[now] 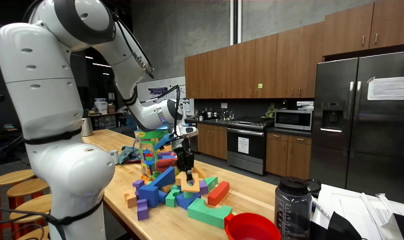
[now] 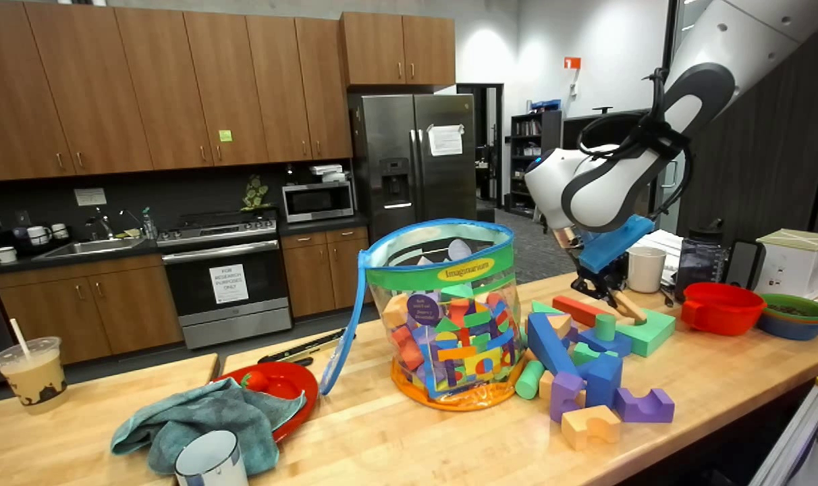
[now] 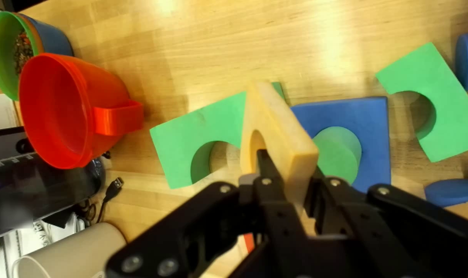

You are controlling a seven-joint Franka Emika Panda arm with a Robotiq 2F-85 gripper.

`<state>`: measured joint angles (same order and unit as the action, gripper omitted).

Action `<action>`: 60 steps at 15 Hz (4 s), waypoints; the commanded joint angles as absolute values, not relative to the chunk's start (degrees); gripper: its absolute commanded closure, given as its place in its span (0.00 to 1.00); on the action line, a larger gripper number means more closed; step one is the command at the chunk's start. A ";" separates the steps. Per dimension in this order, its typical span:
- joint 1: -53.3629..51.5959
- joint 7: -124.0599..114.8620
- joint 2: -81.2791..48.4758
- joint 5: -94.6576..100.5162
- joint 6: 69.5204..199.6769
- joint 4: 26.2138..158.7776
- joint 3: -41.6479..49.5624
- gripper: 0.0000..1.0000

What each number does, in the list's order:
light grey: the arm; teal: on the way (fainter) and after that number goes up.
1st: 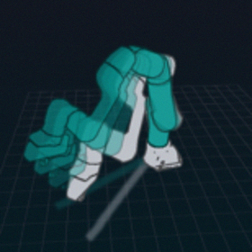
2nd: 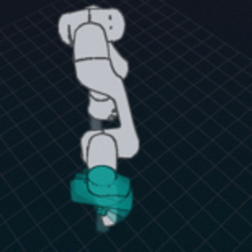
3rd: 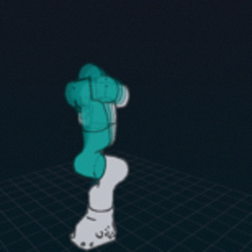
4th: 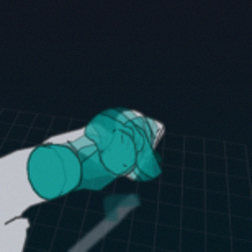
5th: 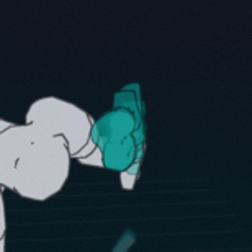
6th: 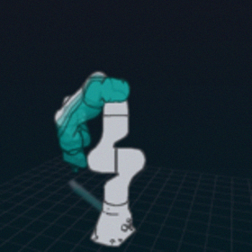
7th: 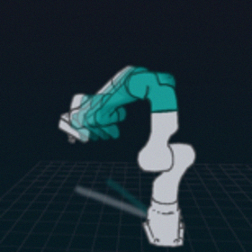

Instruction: Pick the block with a circle in the middle and place it on the block with a stacking stand

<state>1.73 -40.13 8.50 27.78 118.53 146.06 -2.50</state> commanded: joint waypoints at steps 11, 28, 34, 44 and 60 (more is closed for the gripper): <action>1.53 -43.20 6.79 26.98 123.61 146.53 -3.20 0.95; 1.36 -41.37 4.81 28.19 122.73 143.06 -2.93 0.95; 1.15 -41.94 3.72 27.74 123.54 143.52 -2.86 0.95; 0.96 -41.94 2.56 28.15 123.39 142.36 -2.64 0.31; 1.67 -43.44 2.63 29.66 123.86 139.54 -1.04 0.00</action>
<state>1.39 -42.36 2.44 28.24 123.61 140.83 -1.83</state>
